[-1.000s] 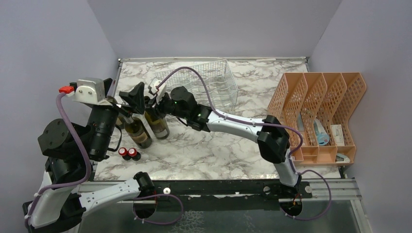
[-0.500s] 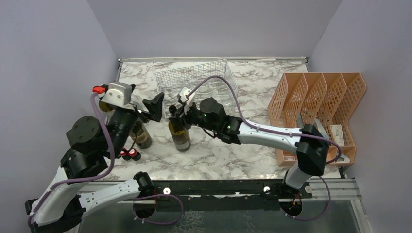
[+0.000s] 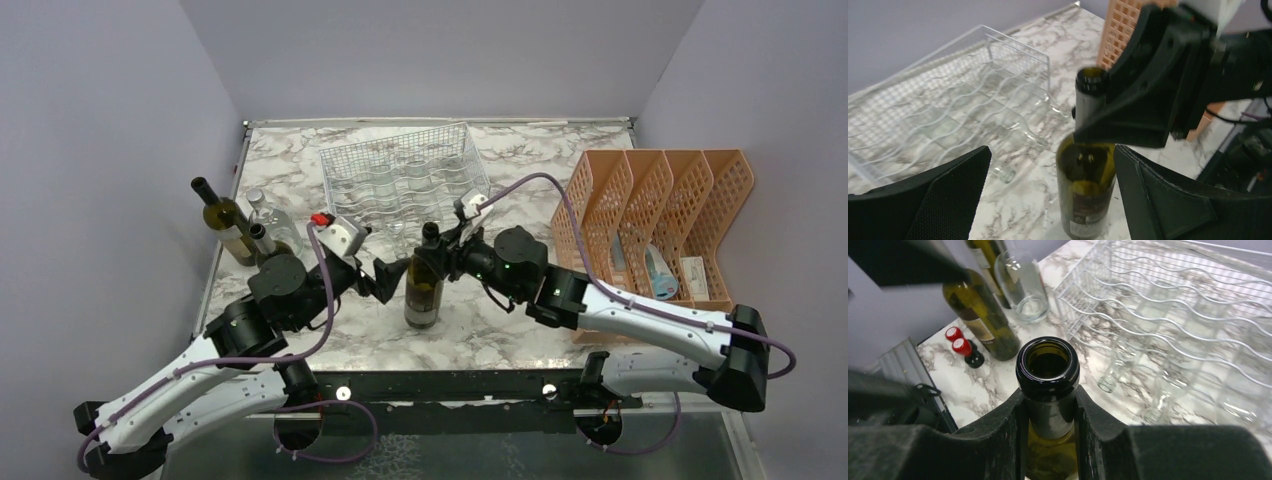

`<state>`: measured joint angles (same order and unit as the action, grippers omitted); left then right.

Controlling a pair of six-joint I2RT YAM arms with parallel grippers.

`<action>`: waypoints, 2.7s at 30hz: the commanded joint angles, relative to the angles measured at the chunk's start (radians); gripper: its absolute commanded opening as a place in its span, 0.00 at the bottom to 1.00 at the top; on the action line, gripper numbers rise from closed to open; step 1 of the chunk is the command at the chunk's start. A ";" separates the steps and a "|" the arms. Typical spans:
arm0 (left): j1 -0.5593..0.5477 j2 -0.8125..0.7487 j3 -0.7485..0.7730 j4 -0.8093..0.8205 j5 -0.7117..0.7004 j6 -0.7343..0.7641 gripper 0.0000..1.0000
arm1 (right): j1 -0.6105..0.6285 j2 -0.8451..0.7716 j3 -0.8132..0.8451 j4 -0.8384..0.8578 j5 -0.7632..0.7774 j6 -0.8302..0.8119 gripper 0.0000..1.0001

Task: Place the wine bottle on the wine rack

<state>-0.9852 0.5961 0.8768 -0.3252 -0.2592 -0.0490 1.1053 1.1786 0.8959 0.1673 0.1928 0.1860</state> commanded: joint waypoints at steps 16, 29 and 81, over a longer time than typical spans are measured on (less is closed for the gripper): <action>-0.003 0.202 -0.395 0.622 0.455 -0.141 0.99 | 0.005 -0.248 0.104 -0.305 0.387 0.278 0.01; -0.004 0.271 -0.429 0.741 0.534 -0.163 0.99 | 0.004 -0.405 0.038 -0.209 -0.008 0.017 0.01; -0.003 0.278 -0.221 0.471 0.381 0.430 0.00 | 0.005 -0.595 0.037 -0.387 -0.011 0.079 0.77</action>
<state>-0.9901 0.8970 0.4980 0.3008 0.2745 0.1532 1.1072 0.6086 0.8909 -0.1299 0.0963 0.2516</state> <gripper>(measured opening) 0.795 0.769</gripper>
